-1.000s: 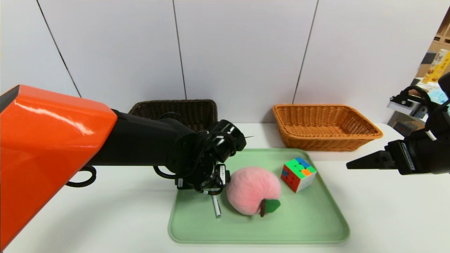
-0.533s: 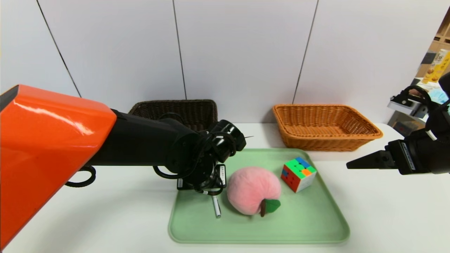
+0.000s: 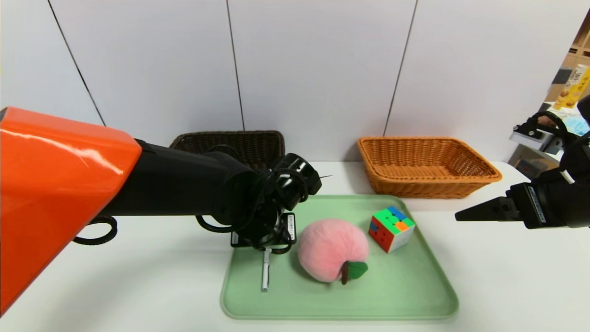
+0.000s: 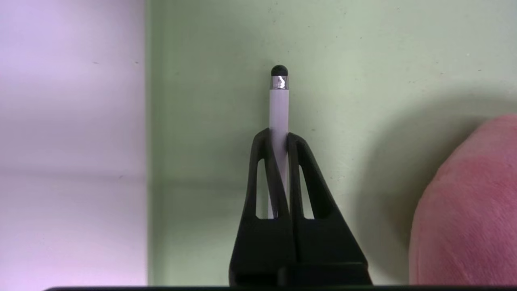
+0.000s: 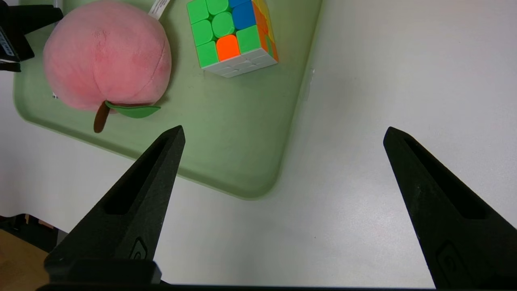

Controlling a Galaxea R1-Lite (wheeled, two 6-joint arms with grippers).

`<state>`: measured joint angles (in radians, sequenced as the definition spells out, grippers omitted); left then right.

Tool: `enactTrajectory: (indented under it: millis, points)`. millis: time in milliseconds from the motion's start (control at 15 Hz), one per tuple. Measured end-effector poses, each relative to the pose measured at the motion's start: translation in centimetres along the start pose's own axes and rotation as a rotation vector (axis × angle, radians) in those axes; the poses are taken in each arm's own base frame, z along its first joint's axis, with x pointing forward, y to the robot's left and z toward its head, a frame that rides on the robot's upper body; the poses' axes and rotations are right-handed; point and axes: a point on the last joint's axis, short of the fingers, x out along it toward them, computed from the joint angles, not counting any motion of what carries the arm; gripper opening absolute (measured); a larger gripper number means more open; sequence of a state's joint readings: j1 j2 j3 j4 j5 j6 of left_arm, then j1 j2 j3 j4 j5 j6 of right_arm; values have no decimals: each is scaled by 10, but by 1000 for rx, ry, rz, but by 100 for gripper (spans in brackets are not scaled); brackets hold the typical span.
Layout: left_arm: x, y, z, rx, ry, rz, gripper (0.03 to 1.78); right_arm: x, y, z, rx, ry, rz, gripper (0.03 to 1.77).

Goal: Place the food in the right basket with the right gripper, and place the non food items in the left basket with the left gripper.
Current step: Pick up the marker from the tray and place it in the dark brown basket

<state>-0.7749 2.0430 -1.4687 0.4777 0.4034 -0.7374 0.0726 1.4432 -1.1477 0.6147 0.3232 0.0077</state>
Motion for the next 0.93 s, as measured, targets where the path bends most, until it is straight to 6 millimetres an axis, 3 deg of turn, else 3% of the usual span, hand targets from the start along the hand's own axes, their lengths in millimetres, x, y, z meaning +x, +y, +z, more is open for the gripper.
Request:
enactTrajectory:
  millis: [400, 933]
  points:
    - [-39, 12, 14, -22, -64, -48, 5, -2, 1, -1, 0, -6, 0, 170]
    - [-47, 20, 13, -3, -41, -23, 5, -12, 2, -5, 2, -29, -6, 170]
